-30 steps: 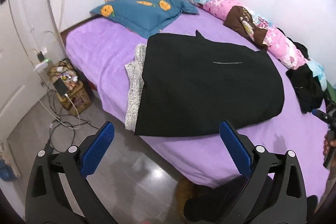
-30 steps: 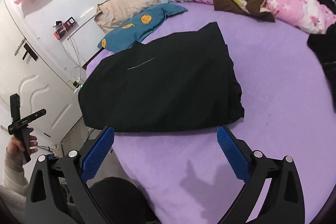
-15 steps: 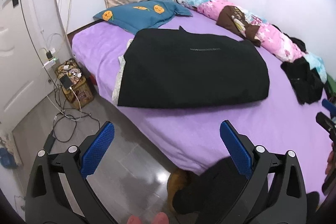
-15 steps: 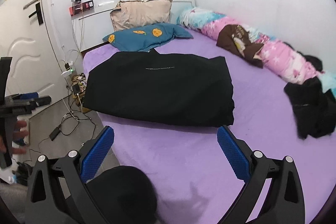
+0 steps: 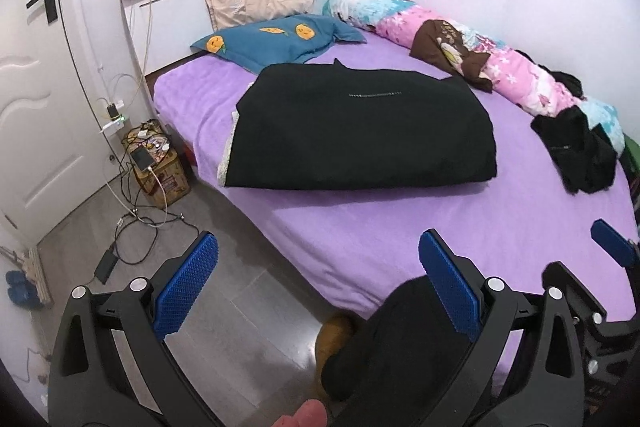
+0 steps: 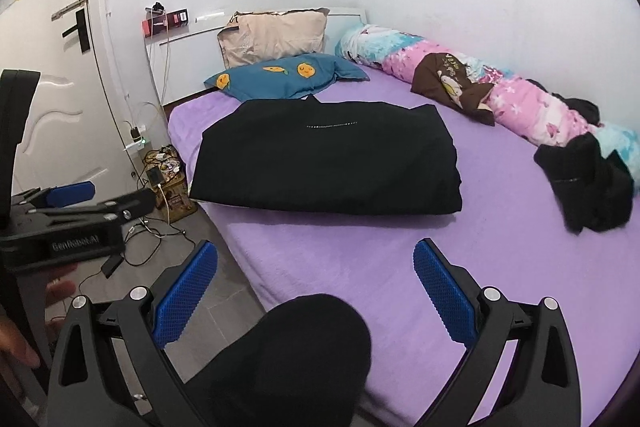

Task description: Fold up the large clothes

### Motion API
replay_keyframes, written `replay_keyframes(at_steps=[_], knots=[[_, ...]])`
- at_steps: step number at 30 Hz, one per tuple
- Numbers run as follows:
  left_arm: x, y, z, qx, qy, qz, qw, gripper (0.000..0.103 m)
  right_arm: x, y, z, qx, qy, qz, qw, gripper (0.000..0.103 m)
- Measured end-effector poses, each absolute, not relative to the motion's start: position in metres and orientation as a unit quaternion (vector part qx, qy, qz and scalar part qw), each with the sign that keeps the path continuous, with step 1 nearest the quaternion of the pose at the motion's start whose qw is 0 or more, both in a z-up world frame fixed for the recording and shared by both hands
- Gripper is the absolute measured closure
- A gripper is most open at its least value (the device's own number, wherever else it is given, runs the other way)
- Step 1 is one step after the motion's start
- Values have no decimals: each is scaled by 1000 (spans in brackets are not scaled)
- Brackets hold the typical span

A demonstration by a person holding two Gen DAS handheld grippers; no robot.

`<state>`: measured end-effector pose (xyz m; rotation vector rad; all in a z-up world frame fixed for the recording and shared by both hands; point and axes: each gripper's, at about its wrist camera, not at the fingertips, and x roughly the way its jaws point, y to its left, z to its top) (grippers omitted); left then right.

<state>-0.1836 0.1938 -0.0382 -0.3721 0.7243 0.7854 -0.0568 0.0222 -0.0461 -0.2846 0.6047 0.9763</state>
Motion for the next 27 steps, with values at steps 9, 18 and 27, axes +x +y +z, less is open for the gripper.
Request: replay_keyframes(at_steps=[9, 18, 27], knots=[[-194, 181, -34, -177, 338, 379, 843, 6, -63, 8, -38, -116, 278, 460, 835, 6], [-196, 172, -30, -171, 338, 370, 848, 6, -63, 5, -37, -108, 282, 467, 831, 6], [-197, 168, -27, -167, 334, 370, 851, 6, -64, 3, -37, -104, 280, 465, 833, 6]])
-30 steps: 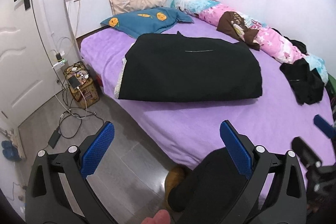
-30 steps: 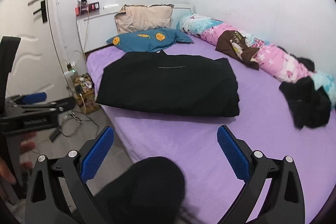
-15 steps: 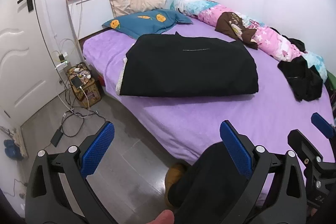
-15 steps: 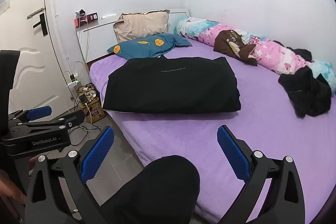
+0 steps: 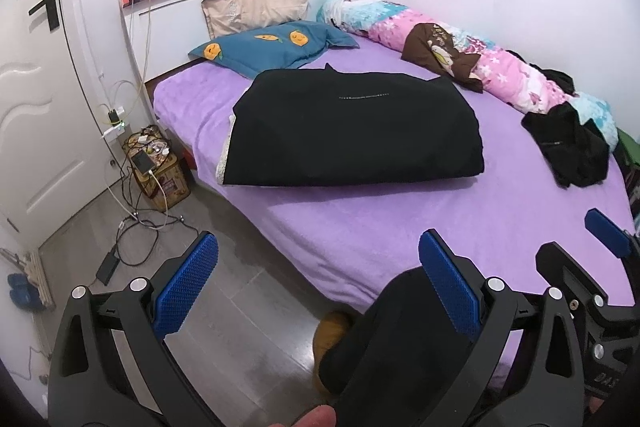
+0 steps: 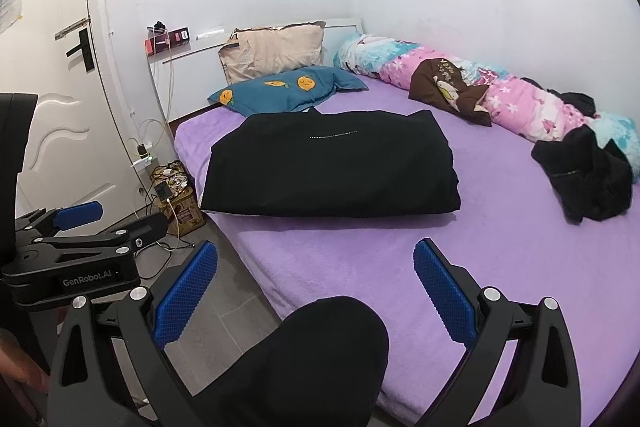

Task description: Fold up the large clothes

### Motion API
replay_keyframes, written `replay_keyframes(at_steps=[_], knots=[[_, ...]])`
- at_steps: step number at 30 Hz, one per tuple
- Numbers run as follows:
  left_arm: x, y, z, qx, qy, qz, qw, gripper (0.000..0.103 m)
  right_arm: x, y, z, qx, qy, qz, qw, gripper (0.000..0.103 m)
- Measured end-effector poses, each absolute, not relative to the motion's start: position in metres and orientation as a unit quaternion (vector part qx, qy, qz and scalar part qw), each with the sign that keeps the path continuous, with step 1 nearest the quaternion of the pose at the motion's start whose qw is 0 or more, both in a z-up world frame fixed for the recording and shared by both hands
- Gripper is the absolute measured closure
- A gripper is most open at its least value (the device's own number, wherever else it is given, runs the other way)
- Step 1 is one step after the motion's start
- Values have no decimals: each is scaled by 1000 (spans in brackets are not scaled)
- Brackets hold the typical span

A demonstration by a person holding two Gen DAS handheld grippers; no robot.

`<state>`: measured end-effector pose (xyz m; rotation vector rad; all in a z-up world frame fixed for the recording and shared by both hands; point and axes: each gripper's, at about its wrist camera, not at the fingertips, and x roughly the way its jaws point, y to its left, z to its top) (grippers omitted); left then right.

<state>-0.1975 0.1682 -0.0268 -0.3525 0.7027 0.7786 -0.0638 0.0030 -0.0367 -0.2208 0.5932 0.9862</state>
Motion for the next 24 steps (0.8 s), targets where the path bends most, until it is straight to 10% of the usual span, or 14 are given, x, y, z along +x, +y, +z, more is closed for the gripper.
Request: replay_keyframes(at_steps=[24], knots=[[-201, 162, -22, -165, 321, 358, 861, 6, -68, -4, -38, -98, 274, 461, 838, 6]])
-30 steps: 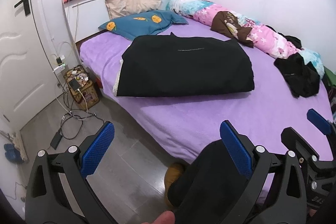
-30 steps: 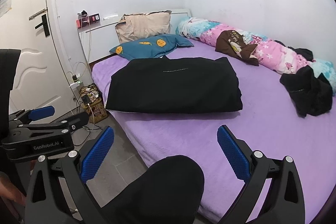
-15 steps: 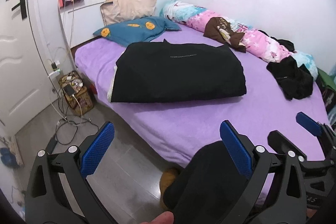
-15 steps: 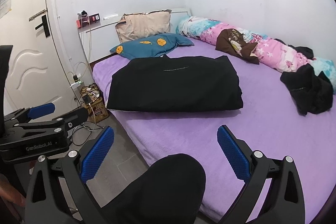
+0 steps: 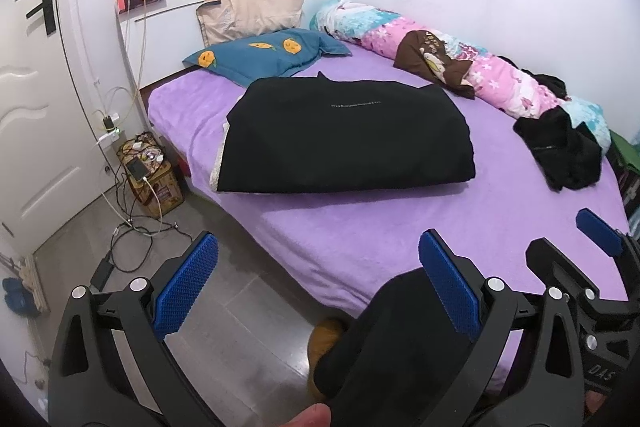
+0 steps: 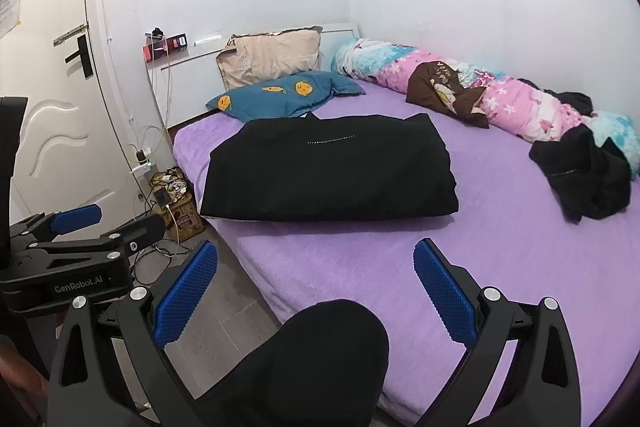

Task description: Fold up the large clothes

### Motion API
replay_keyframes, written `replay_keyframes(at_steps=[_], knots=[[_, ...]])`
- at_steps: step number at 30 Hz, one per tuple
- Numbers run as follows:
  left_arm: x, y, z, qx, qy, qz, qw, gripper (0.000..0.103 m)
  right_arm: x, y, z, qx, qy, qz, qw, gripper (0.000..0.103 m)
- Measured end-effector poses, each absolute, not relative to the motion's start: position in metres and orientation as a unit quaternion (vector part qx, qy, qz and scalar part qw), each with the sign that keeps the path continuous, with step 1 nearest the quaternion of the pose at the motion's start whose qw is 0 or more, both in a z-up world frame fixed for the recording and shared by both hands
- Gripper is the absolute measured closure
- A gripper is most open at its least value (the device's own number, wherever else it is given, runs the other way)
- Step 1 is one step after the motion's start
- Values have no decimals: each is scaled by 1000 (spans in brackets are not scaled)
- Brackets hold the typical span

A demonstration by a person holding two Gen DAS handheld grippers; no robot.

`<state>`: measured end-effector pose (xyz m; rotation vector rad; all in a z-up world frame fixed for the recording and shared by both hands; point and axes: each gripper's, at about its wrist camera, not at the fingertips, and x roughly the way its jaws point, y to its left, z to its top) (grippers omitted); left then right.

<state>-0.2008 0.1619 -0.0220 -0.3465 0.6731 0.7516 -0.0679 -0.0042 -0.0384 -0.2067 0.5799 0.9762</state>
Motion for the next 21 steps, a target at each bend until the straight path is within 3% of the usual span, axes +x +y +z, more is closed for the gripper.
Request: replay_keyframes(at_steps=[21], knots=[[-200, 163, -20, -164, 323, 360, 860, 6, -66, -2, -35, -101, 279, 461, 837, 6]])
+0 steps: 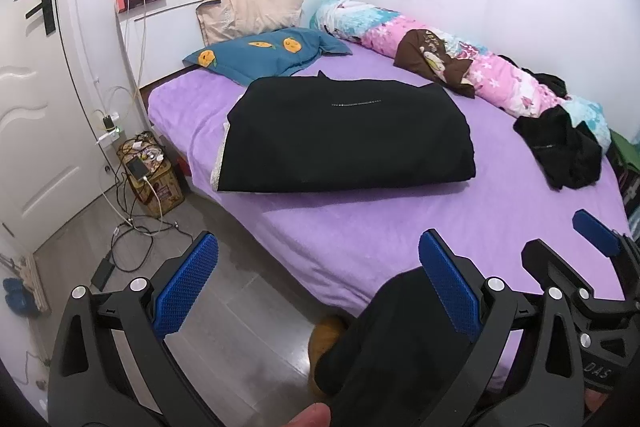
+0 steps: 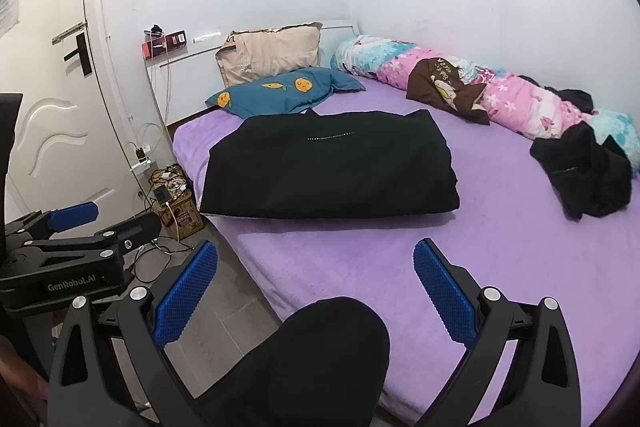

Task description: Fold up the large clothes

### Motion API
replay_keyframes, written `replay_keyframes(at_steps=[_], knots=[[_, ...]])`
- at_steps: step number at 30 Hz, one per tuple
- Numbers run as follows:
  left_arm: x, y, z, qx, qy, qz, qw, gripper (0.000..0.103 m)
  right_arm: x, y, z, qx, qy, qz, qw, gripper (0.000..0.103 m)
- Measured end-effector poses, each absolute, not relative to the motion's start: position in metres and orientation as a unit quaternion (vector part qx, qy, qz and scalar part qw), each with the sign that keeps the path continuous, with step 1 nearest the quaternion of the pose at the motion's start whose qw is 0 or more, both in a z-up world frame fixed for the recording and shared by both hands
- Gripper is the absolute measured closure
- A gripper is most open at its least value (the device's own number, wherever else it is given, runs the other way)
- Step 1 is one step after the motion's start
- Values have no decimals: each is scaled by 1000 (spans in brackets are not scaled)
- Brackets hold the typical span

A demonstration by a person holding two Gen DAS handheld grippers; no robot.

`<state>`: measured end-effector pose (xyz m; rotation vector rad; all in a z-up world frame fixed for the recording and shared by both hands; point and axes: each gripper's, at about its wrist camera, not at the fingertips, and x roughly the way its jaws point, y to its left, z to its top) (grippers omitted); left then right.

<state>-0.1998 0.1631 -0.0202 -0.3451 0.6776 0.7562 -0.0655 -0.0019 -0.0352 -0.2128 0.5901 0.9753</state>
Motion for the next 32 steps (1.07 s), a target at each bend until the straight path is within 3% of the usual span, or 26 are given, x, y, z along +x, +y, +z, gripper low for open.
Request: replay_keyframes(at_steps=[32], knots=[[-202, 168, -19, -167, 330, 355, 859, 6, -68, 3, -36, -98, 280, 464, 835, 6]])
